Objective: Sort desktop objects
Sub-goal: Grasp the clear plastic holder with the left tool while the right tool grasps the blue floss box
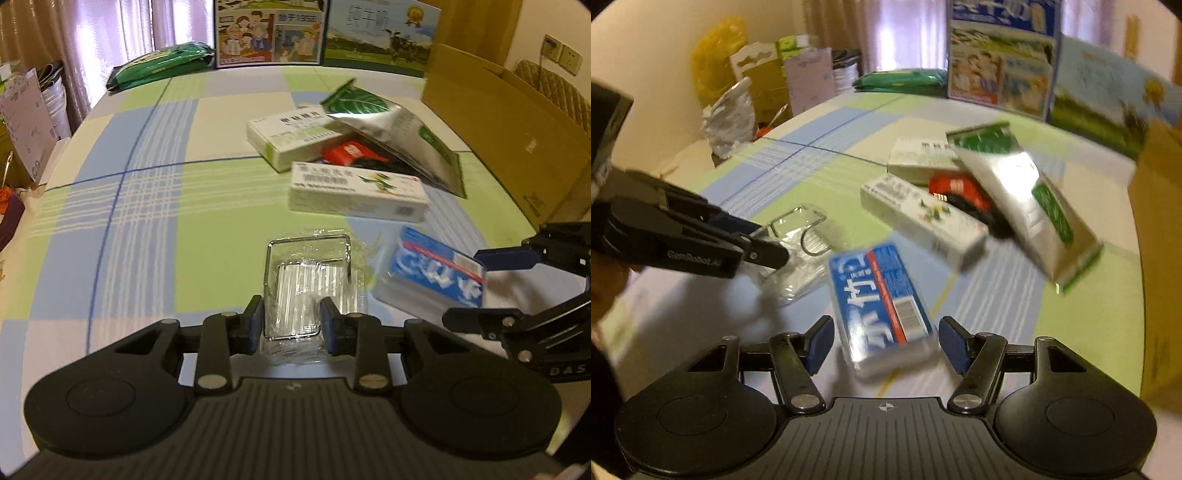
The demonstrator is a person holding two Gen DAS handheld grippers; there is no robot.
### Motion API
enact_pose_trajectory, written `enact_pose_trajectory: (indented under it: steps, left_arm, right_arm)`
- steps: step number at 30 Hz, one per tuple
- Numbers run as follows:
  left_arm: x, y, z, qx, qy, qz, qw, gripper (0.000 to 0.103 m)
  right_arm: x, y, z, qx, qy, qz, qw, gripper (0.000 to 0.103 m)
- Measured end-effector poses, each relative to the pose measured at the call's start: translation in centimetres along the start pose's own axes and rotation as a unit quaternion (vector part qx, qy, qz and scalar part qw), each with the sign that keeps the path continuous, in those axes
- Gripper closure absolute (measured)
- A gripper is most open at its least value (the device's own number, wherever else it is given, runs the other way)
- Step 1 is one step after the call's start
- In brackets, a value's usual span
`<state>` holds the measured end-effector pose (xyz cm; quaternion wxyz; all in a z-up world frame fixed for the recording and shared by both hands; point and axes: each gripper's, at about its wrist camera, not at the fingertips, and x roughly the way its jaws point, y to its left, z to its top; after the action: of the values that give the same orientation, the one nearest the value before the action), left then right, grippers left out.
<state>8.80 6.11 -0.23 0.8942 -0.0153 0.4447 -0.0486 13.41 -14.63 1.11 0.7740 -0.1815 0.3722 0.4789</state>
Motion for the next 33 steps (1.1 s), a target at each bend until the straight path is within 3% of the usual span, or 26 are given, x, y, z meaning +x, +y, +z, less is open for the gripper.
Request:
enact_pose_trajectory:
  steps: [6, 9, 12, 14, 16, 21, 23, 24, 30, 33]
  left_arm:
    - [-0.3, -0.9, -1.2, -0.012, -0.004, 0.002, 0.9999, 0.065]
    - [-0.3, -0.8, -1.4, -0.013, -0.009, 0.015, 0.9998, 0.055]
    - [-0.2, -0.8, -1.5, -0.013, -0.013, 0.019, 0.9996, 0.053]
    - [-0.1, -0.8, -1.6, -0.014, -0.015, 0.023, 0.9995, 0.051]
    - [-0.1, -0.9, -1.5, -0.012, -0.017, 0.024, 0.9995, 0.050]
    - [0.1, -1.1, -1.5, -0.020, -0.013, 0.015, 0.9996, 0.052]
    - [0.1, -1.2, -1.6, -0.023, -0.015, 0.011, 0.9996, 0.060]
    - [0.1, -1.4, -1.6, -0.024, -0.016, 0.005, 0.9996, 0.068]
    - [0.0, -3.0, -1.6, 0.011, -0.026, -0.012, 0.9995, 0.074]
    - [0.1, -3.5, -1.7, 0.022, -0.031, -0.014, 0.9992, 0.073]
  right_arm:
    - [-1.3, -0.5, -0.9, 0.010, -0.030, -0.014, 0.999, 0.031]
    - [-0.5, 0.0, -0.7, -0.013, -0.037, -0.009, 0.999, 0.030]
    - [0.8, 0.4, -0.6, -0.036, -0.036, -0.005, 0.999, 0.030]
    - [1.3, 0.6, -0.7, -0.041, -0.032, -0.010, 0.999, 0.031]
    - [1.4, 0.1, -0.8, -0.028, -0.028, -0.008, 0.999, 0.045]
    - [0.0, -1.4, -1.6, 0.025, -0.030, -0.061, 0.997, 0.045]
    - [-0.8, -2.0, -2.1, 0.049, -0.029, -0.074, 0.996, 0.045]
    - [-1.1, -2.2, -2.4, 0.059, -0.027, -0.078, 0.995, 0.045]
    - [-2.0, -2.2, -3.4, 0.061, -0.039, -0.067, 0.995, 0.044]
    - [-1.8, -2.2, -3.3, 0.053, -0.043, -0.071, 0.995, 0.037]
